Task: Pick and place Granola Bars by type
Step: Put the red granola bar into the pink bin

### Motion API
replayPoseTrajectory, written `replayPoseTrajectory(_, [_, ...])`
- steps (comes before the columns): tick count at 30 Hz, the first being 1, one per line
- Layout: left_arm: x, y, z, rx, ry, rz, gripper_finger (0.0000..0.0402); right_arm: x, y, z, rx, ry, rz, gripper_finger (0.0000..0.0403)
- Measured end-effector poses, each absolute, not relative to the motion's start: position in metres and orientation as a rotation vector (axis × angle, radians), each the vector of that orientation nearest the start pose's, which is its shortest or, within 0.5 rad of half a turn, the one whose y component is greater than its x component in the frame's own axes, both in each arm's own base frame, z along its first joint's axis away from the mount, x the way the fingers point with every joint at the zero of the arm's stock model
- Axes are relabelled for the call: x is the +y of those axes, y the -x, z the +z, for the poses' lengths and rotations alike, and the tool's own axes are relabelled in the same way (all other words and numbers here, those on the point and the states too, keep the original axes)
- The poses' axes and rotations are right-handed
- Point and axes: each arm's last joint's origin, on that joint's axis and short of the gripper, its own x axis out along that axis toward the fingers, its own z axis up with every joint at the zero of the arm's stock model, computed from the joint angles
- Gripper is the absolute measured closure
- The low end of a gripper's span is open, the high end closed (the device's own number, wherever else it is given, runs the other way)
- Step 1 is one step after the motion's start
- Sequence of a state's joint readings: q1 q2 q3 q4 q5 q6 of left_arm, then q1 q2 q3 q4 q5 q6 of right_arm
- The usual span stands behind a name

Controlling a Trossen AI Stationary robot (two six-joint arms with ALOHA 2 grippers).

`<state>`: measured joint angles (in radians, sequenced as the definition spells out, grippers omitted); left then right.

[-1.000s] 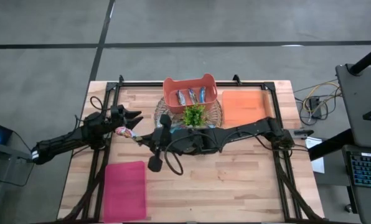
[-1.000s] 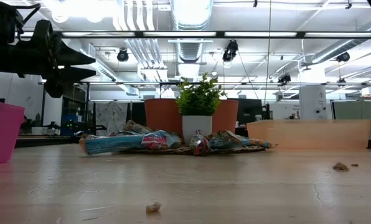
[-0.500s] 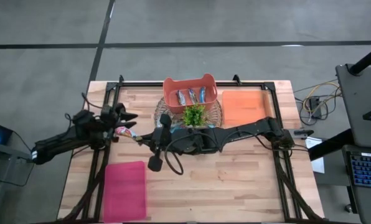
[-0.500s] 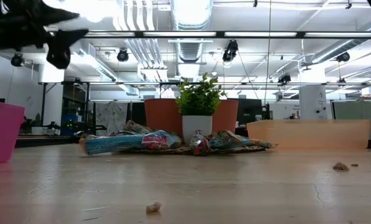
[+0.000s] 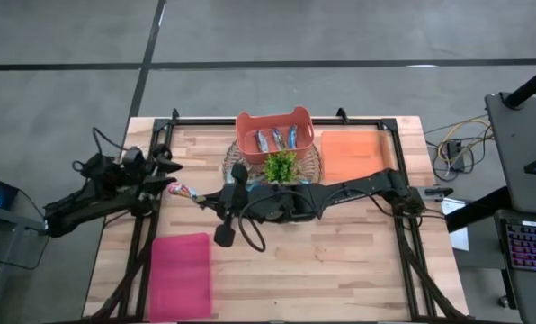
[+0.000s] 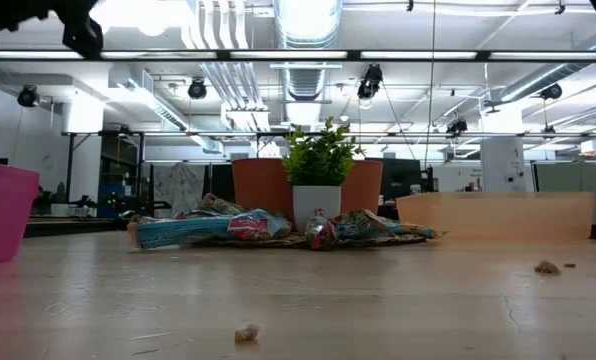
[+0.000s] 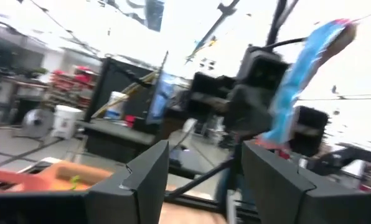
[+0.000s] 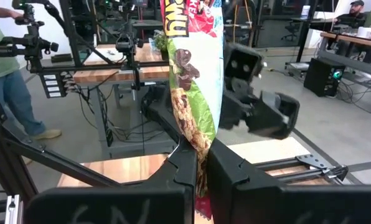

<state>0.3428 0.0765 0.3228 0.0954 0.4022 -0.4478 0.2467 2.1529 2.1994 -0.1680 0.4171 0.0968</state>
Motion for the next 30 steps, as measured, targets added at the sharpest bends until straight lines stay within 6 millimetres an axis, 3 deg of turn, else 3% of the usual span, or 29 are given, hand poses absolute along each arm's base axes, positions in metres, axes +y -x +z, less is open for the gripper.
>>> replayPoseTrajectory(3, [0.01, -0.068, 0.288, -0.27, 0.316, -0.186, 0.0202, 0.109, -0.488, 0.384, 0.106, -0.054, -0.176, 0.0394])
replayPoseTrajectory(11, [0.012, -0.073, 0.315, -0.083, 0.316, -0.147, 0.0199, 0.108, -0.488, 0.385, 0.105, -0.055, -0.178, 0.0394])
replayPoseTrajectory(22, [0.008, -0.067, 0.349, -0.099, 0.325, -0.232, 0.0199, 0.104, -0.481, 0.397, 0.085, -0.034, -0.179, 0.0394])
replayPoseTrajectory(30, [0.006, -0.056, 0.363, -0.079, 0.35, -0.166, 0.0199, 0.103, -0.477, 0.404, 0.073, -0.023, -0.18, 0.0394])
